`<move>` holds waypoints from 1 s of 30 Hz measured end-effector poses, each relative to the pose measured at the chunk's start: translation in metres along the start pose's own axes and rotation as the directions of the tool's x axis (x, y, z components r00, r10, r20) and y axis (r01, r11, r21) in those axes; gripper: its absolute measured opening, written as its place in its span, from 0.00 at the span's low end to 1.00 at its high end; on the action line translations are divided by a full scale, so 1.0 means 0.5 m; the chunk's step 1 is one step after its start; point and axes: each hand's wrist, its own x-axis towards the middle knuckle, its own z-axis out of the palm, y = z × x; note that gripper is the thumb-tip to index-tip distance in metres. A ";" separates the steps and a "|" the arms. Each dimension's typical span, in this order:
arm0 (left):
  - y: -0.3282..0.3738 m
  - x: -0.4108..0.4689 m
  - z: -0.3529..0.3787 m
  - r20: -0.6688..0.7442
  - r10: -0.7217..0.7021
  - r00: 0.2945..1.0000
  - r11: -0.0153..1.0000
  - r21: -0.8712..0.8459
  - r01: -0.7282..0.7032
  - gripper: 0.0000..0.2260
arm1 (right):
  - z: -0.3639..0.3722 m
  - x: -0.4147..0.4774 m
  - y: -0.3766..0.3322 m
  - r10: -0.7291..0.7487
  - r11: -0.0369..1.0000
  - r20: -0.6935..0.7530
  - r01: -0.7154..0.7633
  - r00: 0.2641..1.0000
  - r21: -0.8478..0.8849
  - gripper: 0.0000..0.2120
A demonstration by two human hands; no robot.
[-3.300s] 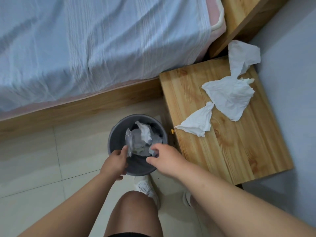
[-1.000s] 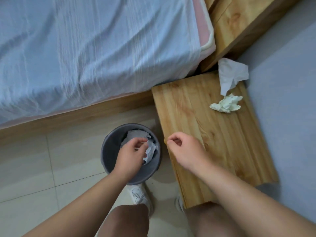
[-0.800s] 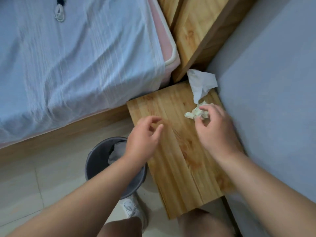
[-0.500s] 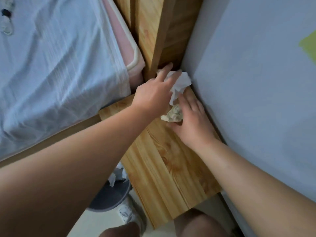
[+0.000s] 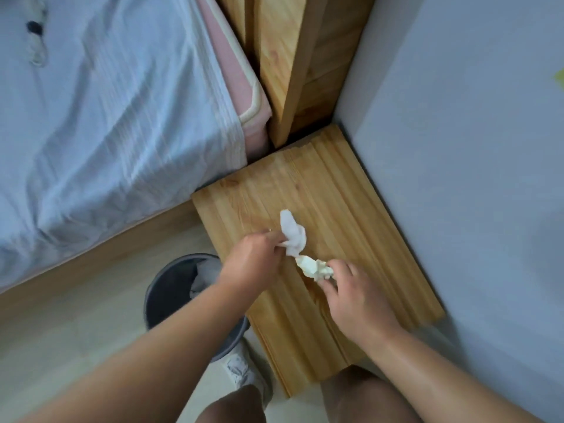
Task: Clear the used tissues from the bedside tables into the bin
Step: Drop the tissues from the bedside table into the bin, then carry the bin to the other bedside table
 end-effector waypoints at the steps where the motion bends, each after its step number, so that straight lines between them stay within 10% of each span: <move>1: -0.023 -0.033 0.008 -0.009 -0.049 0.999 0.998 -0.051 0.048 0.11 | 0.011 -0.016 -0.010 0.026 0.999 0.033 -0.027 0.999 0.034 0.09; 12: -0.335 -0.307 0.103 -0.017 -0.760 0.650 0.473 -0.701 0.534 0.10 | 0.173 -0.046 -0.270 0.010 0.994 0.300 -0.042 0.954 0.103 0.15; 22: -0.467 -0.366 0.122 0.234 -0.600 0.765 0.333 -0.796 0.505 0.25 | 0.328 -0.011 -0.346 0.327 0.934 0.411 -0.356 0.851 -0.004 0.29; 30: -0.584 -0.423 0.181 0.081 -0.716 0.694 0.428 -0.734 0.527 0.15 | 0.399 -0.019 -0.291 0.490 0.846 0.346 -0.533 0.800 0.035 0.17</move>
